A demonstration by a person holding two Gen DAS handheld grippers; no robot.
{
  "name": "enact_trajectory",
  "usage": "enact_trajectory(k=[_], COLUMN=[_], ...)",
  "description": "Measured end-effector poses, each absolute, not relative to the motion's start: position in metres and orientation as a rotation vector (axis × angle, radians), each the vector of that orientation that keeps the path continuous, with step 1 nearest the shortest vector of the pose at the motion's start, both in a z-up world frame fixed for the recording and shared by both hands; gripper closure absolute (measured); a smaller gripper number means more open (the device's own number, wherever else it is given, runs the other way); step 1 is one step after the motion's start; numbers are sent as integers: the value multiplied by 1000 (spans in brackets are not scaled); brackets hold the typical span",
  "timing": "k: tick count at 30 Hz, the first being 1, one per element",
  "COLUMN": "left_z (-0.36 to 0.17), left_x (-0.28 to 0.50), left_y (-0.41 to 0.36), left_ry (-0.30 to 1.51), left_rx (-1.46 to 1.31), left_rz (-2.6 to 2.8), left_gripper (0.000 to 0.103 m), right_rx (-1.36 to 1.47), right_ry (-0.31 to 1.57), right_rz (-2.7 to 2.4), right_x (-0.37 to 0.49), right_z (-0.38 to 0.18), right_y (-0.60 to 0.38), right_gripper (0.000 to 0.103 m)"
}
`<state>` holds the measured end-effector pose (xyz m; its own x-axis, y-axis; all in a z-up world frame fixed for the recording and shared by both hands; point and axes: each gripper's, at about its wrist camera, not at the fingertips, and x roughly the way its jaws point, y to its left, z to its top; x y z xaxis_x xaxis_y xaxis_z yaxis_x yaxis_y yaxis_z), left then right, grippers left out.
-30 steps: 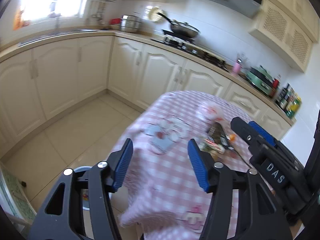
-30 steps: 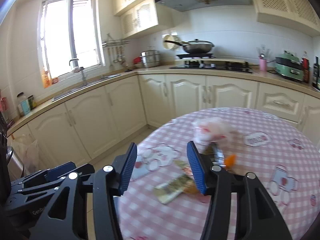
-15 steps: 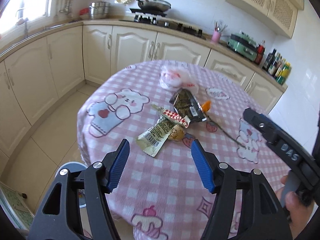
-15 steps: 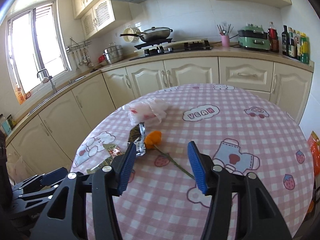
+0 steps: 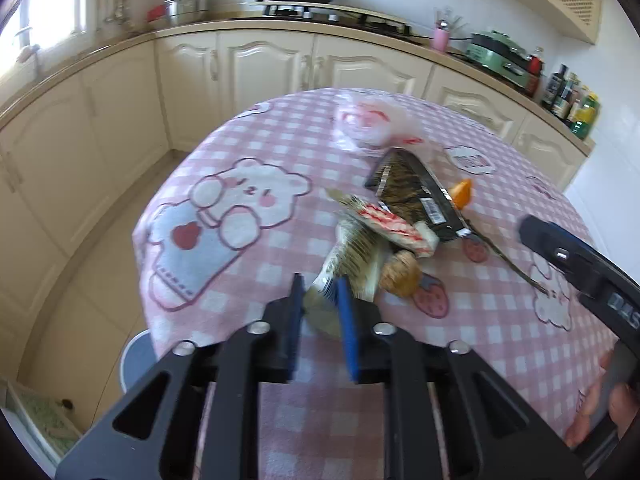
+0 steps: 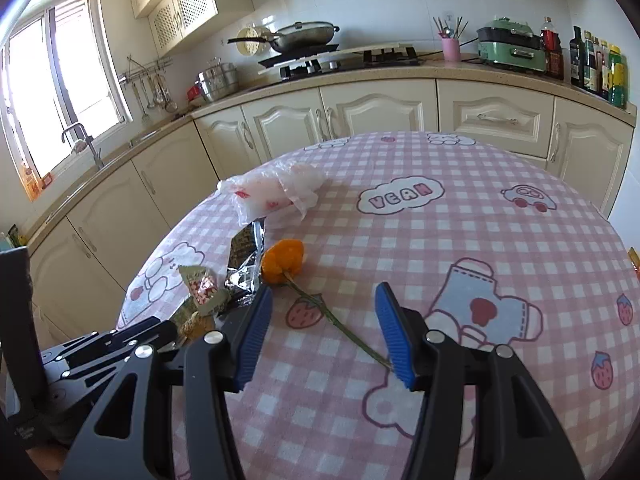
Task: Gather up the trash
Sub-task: 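Grasp the white-green snack stick with the left tool while the right tool grasps the orange flower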
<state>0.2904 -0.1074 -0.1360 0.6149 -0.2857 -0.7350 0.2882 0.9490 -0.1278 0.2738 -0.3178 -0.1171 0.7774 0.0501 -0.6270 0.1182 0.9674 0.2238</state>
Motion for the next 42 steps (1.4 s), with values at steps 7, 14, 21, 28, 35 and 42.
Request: enact_trajectory(k=[7,14,21,28,35,42], left_z=[-131,-116,-96,-78,-70,-74], left_x=[280,274,264,252,245,237], left_y=[-86,-67,-63,-55,-27,20], left_ry=[803,763,697,644,617,608], left_rx=[-121,-201,-212,-206,-234,-240], left_rz=[-358,-413,-436,-414,-359,-239], left_gripper=[98,98,98,98,98,98], right_rx=[233,182,181,195,187,159], right_ry=[775,864,823,709,615,604], right_rz=[-6,-14,18,36,135,323], right_x=[301,328,318,290,270,274], right_z=[-128,-141,-135,-104,-62,-42], right_y=[-308,-299,-298,-295,-260,-186], right_gripper=[50,53,99,99,99,99])
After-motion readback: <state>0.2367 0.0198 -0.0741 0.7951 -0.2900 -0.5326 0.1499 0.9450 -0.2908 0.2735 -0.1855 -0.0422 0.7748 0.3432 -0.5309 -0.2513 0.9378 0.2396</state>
